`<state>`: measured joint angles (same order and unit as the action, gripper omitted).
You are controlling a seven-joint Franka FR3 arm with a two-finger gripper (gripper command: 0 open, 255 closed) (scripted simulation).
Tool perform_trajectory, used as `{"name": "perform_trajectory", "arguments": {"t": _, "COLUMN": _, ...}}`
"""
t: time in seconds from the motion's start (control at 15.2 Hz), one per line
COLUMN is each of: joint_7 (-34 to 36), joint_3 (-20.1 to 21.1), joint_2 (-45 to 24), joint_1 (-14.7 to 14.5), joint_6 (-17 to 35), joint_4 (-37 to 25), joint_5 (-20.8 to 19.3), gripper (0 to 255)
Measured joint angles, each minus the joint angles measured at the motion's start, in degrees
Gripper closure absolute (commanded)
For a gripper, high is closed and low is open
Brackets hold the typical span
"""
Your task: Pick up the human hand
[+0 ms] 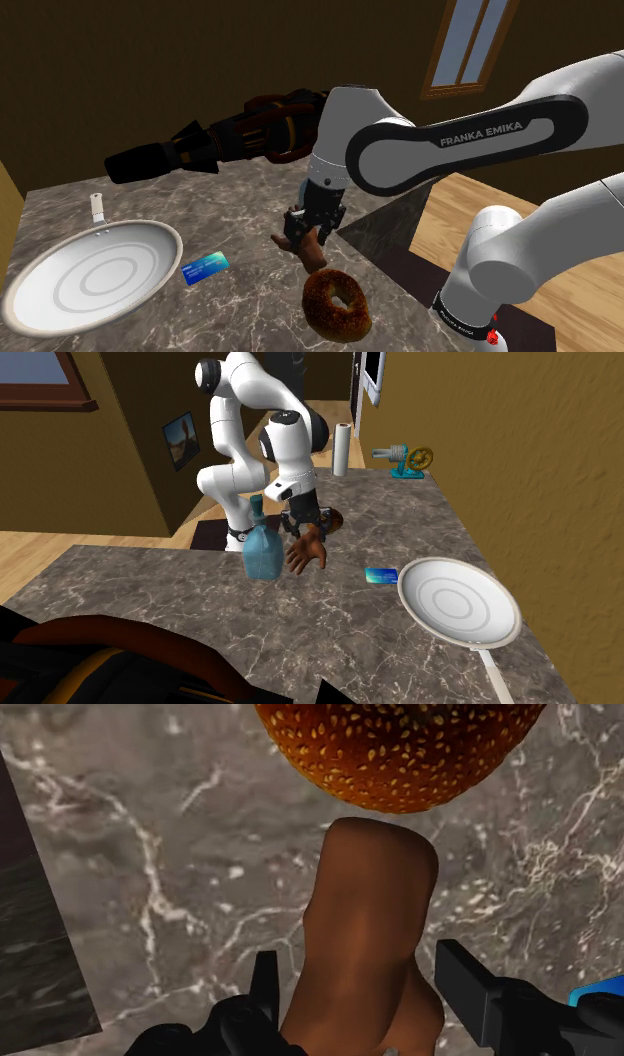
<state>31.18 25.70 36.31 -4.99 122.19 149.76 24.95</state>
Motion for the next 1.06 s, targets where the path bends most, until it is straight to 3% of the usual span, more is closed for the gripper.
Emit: {"name": "perform_trajectory", "arguments": {"t": 1.06, "joint_7": 1.65, "joint_3": -2.86, "joint_2": 2.47, "joint_1": 0.96, "joint_6": -11.83, "joint_4": -9.02, "joint_5": -2.86, "gripper": 255}}
